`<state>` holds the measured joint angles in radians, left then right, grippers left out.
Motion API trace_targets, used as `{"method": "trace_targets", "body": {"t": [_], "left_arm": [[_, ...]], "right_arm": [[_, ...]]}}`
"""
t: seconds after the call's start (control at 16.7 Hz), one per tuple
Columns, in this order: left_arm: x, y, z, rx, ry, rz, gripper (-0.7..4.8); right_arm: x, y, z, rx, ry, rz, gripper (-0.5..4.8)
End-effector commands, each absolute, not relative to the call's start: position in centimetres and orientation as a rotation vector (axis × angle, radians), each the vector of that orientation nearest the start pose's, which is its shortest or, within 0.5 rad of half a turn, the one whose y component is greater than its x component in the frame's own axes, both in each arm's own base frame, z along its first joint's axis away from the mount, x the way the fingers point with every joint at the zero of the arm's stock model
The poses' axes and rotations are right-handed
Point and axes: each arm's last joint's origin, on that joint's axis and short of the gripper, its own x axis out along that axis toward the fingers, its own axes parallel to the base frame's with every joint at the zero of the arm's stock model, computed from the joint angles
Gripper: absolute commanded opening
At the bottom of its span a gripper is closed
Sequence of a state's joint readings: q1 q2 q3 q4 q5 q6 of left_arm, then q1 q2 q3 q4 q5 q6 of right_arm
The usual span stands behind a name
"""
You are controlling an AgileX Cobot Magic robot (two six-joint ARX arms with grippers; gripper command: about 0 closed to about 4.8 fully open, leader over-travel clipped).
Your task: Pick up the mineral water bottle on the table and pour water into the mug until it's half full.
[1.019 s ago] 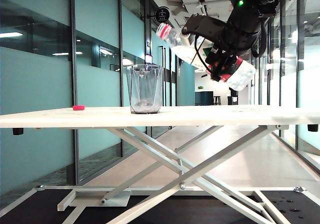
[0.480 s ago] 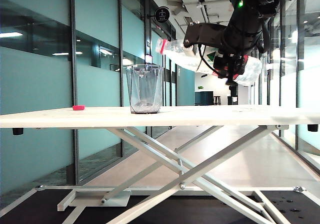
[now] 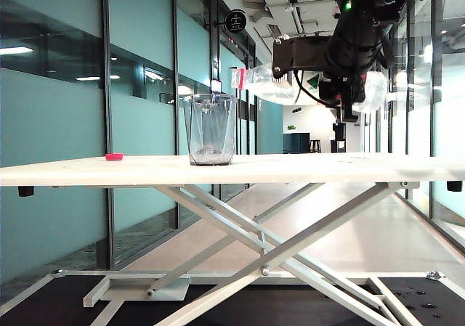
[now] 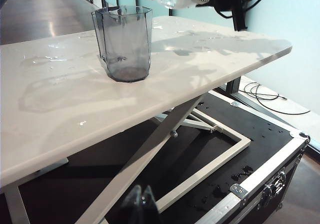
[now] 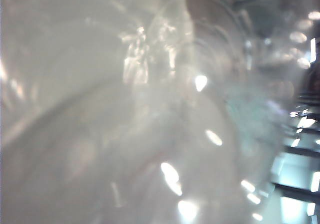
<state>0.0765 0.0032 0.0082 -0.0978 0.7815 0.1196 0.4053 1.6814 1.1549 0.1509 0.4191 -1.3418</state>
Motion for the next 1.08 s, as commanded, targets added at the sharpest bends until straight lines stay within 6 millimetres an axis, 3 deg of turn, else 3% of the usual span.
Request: {"method": "trace_targets", "body": {"t": [0.06, 1.08], "left_arm": [[8.98, -1.35, 15.8, 0.08, 0.041, -0.708, -0.05], [8.98, -1.35, 15.8, 0.08, 0.041, -0.708, -0.05]], "right_arm": [[35.28, 14.06, 27.61, -1.499, 0.226, 0.165, 1.26], [35.34, 14.17, 28.11, -1.614, 0.193, 0.126, 1.26]]}}
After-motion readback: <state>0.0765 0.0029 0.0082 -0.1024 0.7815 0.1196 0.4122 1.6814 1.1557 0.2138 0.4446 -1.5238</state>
